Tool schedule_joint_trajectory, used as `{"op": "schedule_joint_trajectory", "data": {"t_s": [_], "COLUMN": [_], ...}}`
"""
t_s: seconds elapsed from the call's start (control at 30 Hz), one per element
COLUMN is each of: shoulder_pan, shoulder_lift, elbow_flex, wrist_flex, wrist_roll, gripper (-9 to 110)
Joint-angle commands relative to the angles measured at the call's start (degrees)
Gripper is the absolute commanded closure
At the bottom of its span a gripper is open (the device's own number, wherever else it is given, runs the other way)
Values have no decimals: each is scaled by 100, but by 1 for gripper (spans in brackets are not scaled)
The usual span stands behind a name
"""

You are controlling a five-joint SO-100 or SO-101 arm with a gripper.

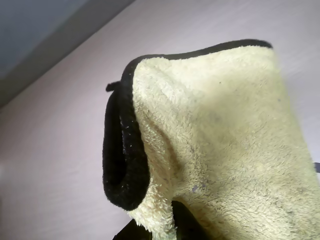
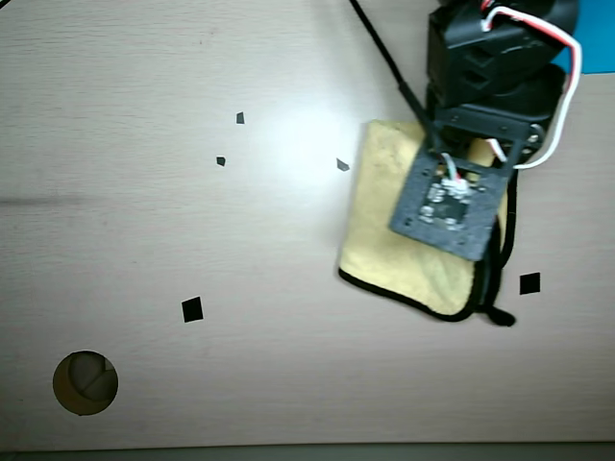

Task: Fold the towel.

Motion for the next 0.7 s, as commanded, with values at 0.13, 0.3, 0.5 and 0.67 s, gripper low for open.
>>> {"op": "schedule_joint_trajectory", "data": {"t_s": [0.13, 0.3, 0.5, 0.67], "shoulder_pan": [-457, -589, -888, -1187], "shoulder_lift": [62, 79, 70, 97], "elbow_flex": [149, 492, 1107, 1389], "wrist_flex": [9, -79, -519, -624], "wrist_roll": [62, 97, 229, 343], "gripper": [101, 101, 101, 99]}}
